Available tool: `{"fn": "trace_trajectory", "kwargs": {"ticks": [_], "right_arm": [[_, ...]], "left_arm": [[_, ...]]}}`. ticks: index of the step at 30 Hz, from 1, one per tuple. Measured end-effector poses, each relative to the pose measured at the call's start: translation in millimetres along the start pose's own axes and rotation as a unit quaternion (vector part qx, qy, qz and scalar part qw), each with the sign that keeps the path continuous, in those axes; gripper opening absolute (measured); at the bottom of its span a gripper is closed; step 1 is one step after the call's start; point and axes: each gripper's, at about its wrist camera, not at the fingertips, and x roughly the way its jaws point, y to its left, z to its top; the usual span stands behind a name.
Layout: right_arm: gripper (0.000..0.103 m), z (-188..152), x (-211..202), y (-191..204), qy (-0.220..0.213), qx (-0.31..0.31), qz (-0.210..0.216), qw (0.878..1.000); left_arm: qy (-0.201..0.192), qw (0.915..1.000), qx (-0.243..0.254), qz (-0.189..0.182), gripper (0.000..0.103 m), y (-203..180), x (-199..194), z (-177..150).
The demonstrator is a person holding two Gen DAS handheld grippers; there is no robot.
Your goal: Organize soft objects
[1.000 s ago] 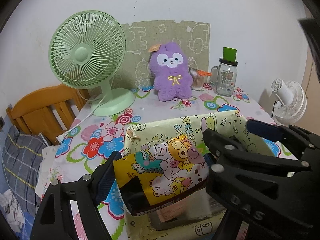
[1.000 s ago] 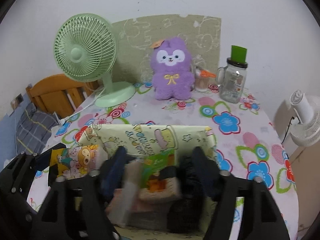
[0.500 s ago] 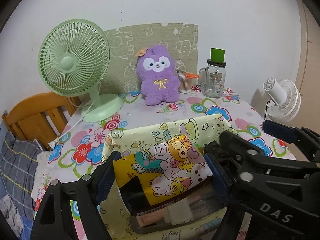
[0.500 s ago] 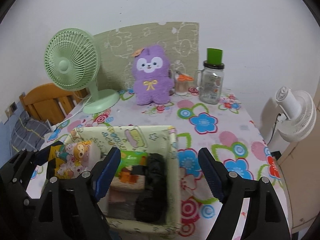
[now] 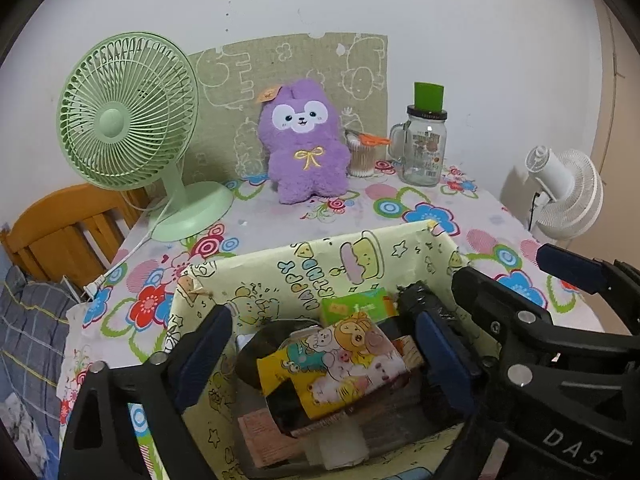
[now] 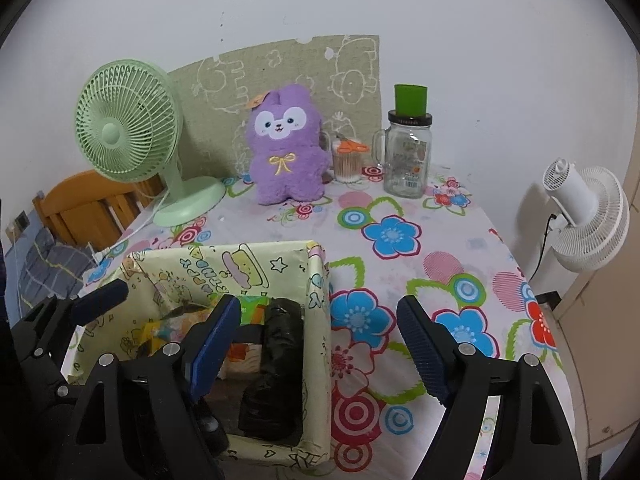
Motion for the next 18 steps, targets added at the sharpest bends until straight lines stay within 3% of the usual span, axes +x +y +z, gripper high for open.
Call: {"fn": "trace_trajectory", "kwargs": {"ticks": [18], "right_arm": [[0.083,-7.2,-10.7,17.7,-0.003,-0.02,0.004,1.0]], "left_arm": [[0.0,1.0,0.002,0.0,0.103,5.9,-18.0,-13.9]]}}
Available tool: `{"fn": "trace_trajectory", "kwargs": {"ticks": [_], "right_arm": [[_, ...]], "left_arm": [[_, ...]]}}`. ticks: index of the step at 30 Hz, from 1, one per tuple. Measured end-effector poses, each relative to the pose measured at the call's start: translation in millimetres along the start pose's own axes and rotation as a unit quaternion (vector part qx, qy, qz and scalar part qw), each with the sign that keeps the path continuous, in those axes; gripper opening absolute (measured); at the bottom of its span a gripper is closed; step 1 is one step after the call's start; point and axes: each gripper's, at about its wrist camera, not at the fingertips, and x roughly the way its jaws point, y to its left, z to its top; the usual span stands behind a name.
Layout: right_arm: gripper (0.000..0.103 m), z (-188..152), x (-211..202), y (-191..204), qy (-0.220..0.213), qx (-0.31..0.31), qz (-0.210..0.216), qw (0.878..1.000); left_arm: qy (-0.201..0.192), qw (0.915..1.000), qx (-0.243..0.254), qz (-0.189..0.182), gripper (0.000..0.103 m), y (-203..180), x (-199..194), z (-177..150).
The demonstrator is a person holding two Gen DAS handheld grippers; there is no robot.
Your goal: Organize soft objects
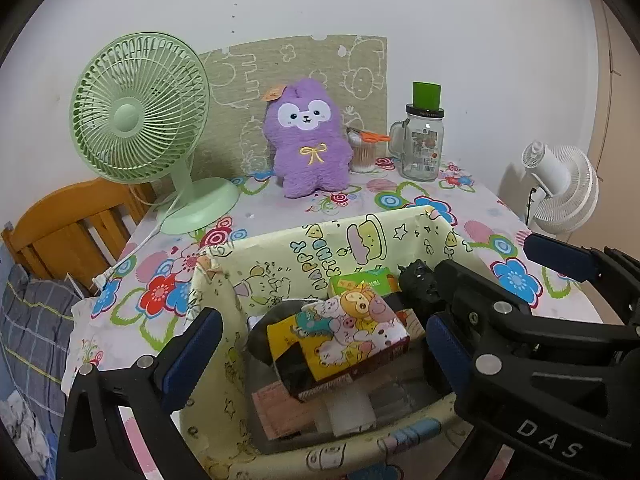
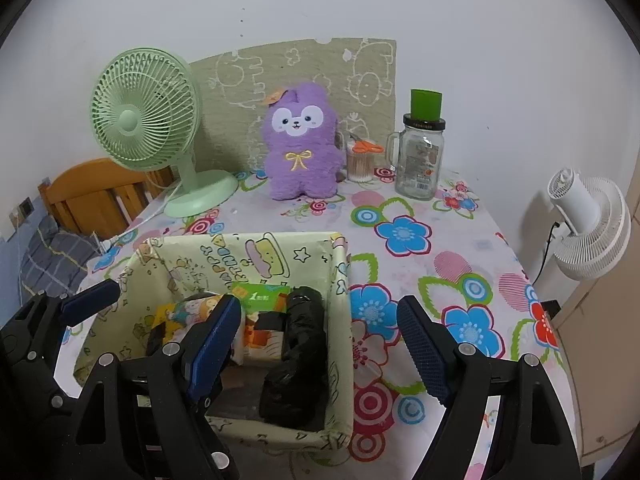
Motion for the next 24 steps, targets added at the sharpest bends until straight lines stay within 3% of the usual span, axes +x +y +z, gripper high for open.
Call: {"fn": "trace_trajectory", "kwargs": {"ticks": [24], "right_arm": [[0.09,-12.3,-51.6,15.0,-0.031,-0.001,0.003,1.0]], "left_arm": [[-0.027,0.9993,-0.026,0.006,0.103,15.2,-52.5,-17.4]]}}
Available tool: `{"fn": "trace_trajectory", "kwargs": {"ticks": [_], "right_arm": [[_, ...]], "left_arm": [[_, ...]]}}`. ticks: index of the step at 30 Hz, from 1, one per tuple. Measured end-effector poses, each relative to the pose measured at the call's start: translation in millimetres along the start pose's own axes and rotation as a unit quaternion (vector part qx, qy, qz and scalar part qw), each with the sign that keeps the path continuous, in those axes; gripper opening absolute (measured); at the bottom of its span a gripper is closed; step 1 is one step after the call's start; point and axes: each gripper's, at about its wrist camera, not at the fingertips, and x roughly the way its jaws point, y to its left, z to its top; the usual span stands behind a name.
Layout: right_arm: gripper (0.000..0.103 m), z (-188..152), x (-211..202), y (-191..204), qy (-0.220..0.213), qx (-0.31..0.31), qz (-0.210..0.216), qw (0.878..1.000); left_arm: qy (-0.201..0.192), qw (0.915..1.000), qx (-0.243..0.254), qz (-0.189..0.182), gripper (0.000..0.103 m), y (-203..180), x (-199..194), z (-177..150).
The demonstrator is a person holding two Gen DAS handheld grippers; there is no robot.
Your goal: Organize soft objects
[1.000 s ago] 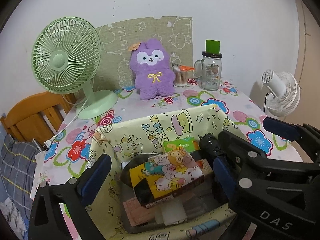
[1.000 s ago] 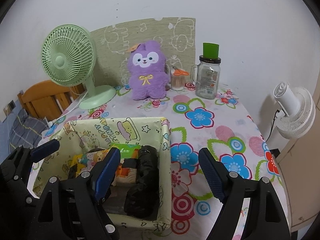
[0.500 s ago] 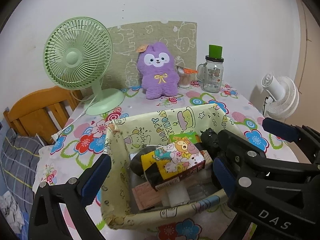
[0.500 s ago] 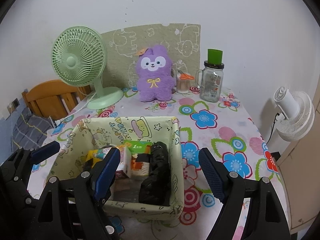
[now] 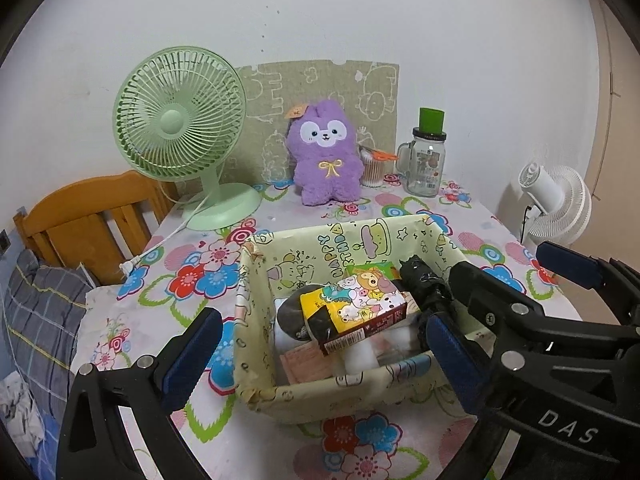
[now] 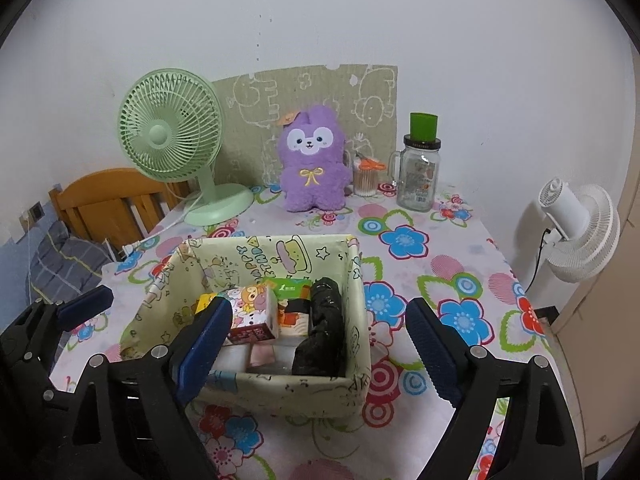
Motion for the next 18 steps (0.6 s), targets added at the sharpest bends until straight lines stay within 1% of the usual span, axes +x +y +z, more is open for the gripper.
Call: {"fn": "trace_trajectory", "kwargs": {"ticks": [7,18], "right_arm": [[0.091,-4.2,-17.9,1.4,-0.011,0.0,-0.003,1.0],[0.091,-12.9,-37.9,-1.9,-0.018,0.004,-0.009,1.0]], "left_arm": [[-0.013,0.9999,-0.007,0.002,0.103,5.7,-19.1,-6.6],[-0.019,0.9997,-0.016,0.007,0.103,16.0,-37.8,-15.7]]}}
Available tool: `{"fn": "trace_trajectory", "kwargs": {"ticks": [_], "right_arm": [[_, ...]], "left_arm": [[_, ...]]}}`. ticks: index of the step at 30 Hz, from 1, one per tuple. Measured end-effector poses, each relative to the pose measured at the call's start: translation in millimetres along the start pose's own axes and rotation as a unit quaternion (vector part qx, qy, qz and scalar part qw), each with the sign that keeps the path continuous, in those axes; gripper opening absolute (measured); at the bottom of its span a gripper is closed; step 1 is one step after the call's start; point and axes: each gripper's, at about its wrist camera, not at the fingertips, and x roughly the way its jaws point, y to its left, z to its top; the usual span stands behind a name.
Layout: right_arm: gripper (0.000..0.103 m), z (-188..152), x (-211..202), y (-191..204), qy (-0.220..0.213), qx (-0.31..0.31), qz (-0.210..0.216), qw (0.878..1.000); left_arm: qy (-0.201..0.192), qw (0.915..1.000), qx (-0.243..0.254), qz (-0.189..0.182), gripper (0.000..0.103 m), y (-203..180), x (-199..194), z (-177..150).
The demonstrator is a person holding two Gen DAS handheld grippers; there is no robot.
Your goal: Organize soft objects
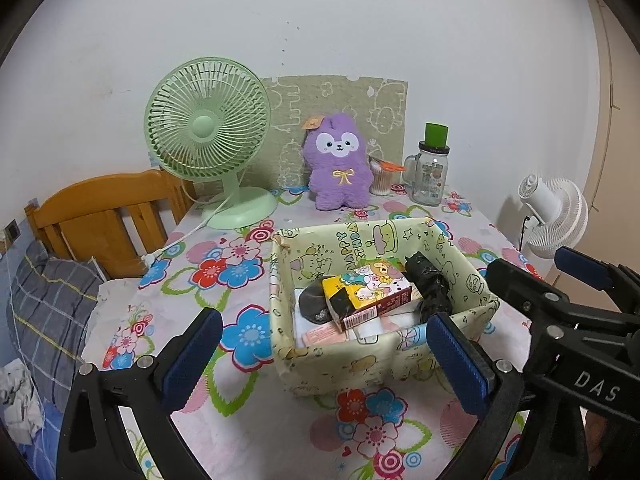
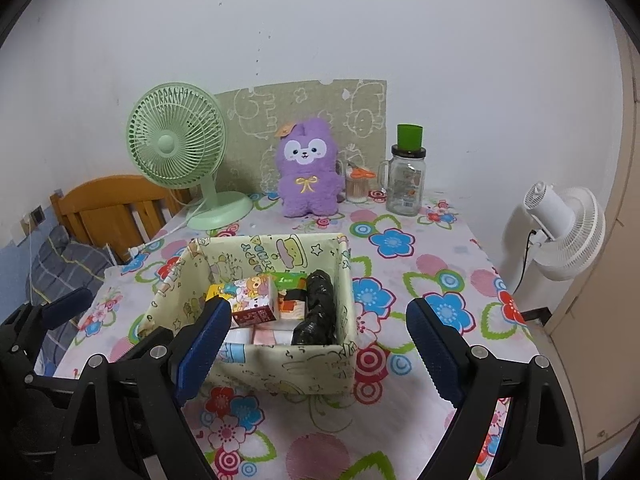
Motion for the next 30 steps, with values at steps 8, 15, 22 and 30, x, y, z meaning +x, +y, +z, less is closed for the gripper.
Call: {"fn": "trace_trajectory", "kwargs": {"ticks": [8,15,22,30], "right_arm": [[0.091,-5.6,-18.1,-6.0,-0.011,0.007,-0.011,1.0],[0.091,-9.9,-31.7,-13.4,-0.02,0.015,-0.02,1.0],[0.092,-11.7,-51.5,-13.6,-0.032,0.013,-0.023,0.999],[0.1,-14.3,-71.4,-14.5,-0.053,0.016,-0.024,0.998]], "left_arm": [[-0.01,0.9999,-0.006,0.002,0.103,7.4,-16.3,-5.3],[-0.013,0.9999,-0.011,0.004,0.103,12.6,-28.2,-10.2],[-0.031,0.9995,-0.003,0.008,0.103,12.0,-50.4,-11.0],[-0.04,0.9991,0.005,0.009,0.103,9.3,-65.3,-12.9]]}}
